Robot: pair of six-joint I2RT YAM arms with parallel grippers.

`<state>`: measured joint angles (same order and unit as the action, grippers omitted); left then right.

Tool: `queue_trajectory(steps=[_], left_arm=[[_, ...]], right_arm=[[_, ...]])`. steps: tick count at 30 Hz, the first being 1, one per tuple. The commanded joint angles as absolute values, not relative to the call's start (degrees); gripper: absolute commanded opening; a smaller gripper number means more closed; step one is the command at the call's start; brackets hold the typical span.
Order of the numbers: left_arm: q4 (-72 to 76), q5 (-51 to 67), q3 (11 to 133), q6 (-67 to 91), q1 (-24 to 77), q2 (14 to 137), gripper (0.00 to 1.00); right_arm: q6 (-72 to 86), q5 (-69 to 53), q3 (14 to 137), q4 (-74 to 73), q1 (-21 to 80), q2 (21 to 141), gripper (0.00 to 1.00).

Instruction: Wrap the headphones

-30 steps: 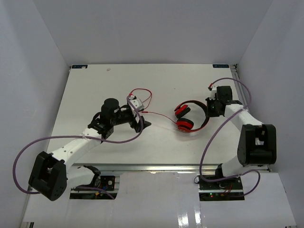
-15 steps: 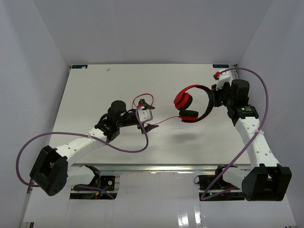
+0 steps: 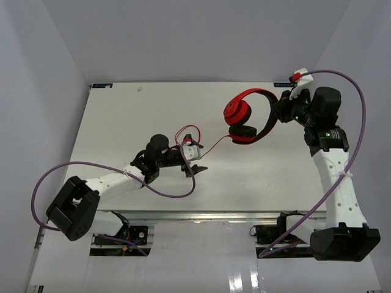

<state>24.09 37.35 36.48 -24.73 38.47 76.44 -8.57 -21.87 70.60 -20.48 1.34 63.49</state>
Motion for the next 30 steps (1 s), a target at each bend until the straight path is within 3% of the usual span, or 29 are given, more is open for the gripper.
queue_trajectory(steps=[1,6,12,21,25,30], left_arm=[[32.16,30.35,35.02,-24.84,38.71,78.19,0.9],[40.33,27.75,36.57,-22.38,38.12,84.87,0.87],[49.73,27.4,38.21,-15.82,38.06,91.54,0.68],[57.3,25.81,38.39,-11.79,38.02,96.51,0.63],[57.41,24.8,37.79,-11.94,37.68,96.39,0.43],[57.18,24.39,36.26,-12.04,36.57,94.71,0.39]], right_arm=[[0.06,-31.18,77.84,-18.84,-1.43,64.0,0.08],[6.95,-39.66,82.75,-18.55,-4.86,66.08,0.08],[12.65,-44.59,86.7,-18.21,-7.01,67.66,0.08],[19.7,-48.91,92.15,-16.07,-10.87,68.9,0.08],[22.41,-49.43,95.32,-15.94,-12.33,70.11,0.08],[25.57,-49.92,97.25,-14.59,-14.19,71.01,0.08]])
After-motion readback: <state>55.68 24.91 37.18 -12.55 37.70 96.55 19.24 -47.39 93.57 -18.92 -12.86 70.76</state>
